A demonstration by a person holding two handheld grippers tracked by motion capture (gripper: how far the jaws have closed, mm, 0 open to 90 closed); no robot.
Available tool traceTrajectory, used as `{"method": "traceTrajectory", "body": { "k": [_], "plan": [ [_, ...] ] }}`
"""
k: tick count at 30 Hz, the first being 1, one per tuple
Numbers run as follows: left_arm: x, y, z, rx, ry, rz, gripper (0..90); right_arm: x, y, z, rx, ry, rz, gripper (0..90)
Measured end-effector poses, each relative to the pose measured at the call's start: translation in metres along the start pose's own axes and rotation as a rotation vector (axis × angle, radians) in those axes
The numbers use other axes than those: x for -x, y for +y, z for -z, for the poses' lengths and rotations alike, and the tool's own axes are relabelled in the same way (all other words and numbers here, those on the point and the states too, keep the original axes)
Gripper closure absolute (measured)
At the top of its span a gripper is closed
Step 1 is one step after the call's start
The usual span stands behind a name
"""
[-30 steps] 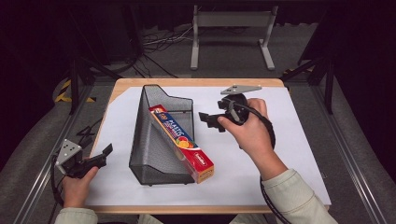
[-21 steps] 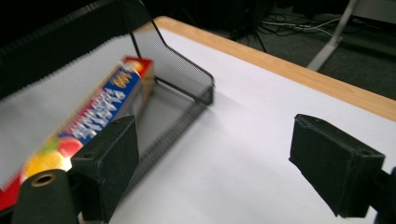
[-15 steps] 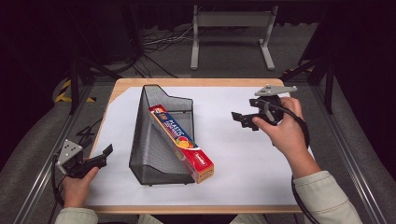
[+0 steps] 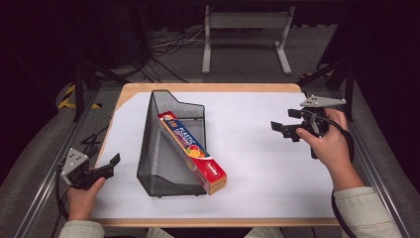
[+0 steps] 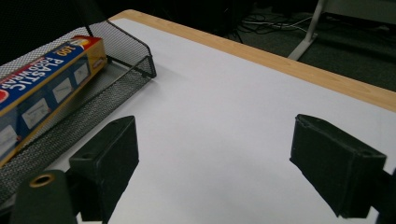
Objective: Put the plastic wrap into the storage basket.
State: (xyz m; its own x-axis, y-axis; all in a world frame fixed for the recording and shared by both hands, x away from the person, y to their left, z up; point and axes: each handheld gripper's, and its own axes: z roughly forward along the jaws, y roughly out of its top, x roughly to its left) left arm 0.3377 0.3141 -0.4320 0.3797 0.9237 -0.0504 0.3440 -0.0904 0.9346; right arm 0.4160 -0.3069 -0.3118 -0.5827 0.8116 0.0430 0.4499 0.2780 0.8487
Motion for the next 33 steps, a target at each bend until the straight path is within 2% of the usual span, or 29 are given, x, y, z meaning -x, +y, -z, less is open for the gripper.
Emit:
{"method": "traceTrajectory", "body": {
  "k": [6,10,13,23,25,27,29,33],
  "plan": [
    [0.0,0.0,0.0,0.001,0.004,0.0,16.5,0.022,-0.023,-0.001,-0.023,-0.012,-0.002,15.9],
    [0.0,-0.001,0.0,-0.001,0.006,-0.005,16.4,0.035,-0.041,-0.003,-0.02,-0.031,-0.034,15.8],
    [0.0,-0.001,0.001,0.002,0.009,-0.007,16.3,0.041,-0.054,-0.01,-0.044,-0.041,-0.025,15.5],
    [0.004,-0.001,-0.001,-0.009,0.009,-0.012,16.2,0.041,-0.09,-0.032,-0.057,-0.049,-0.021,14.4],
    [0.004,-0.002,0.0,-0.01,0.01,-0.011,16.1,0.041,-0.099,-0.037,-0.05,-0.046,-0.041,14.4],
    [0.003,-0.002,0.0,-0.011,0.01,-0.013,16.1,0.041,-0.106,-0.04,-0.058,-0.051,-0.04,14.4],
    [0.004,-0.002,-0.001,-0.01,0.01,-0.011,16.1,0.04,-0.109,-0.042,-0.079,-0.063,-0.033,14.4],
    [0.004,-0.001,-0.001,-0.01,0.007,-0.014,15.9,0.039,-0.113,-0.043,-0.072,-0.056,-0.037,13.8]
  ]
}}
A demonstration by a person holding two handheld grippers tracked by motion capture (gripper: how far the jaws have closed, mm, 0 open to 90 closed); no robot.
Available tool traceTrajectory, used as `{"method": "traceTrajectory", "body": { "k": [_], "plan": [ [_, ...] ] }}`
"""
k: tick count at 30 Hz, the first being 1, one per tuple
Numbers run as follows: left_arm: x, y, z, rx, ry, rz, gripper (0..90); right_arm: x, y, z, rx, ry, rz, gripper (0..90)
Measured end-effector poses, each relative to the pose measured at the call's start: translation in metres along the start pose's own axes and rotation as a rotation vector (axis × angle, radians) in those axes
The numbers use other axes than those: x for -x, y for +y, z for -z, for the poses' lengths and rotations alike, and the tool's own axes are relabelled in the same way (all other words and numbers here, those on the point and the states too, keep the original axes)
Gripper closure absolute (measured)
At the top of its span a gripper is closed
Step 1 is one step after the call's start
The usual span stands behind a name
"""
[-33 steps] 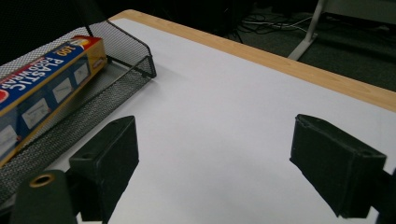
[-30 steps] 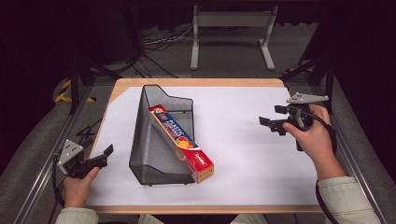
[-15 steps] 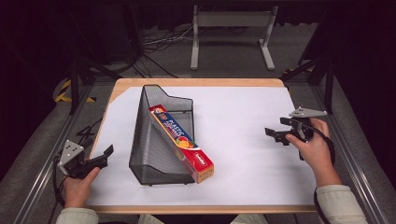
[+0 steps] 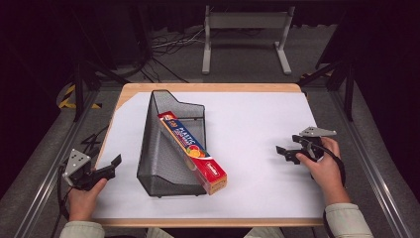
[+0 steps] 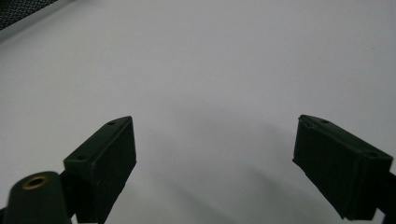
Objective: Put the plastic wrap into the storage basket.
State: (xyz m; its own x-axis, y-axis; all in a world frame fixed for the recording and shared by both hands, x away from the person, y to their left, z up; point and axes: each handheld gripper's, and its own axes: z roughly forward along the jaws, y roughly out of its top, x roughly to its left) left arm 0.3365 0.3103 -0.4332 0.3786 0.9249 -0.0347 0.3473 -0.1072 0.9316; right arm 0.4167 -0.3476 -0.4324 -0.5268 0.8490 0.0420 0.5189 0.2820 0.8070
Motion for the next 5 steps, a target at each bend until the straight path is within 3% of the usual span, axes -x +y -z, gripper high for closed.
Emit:
{"method": "traceTrajectory", "body": {
  "k": [5],
  "plan": [
    [-0.0009,0.0007,0.0001,0.001,0.001,0.002,15.2,-0.0011,-0.0025,0.0039,0.034,-0.003,-0.021,13.8]
  ]
}}
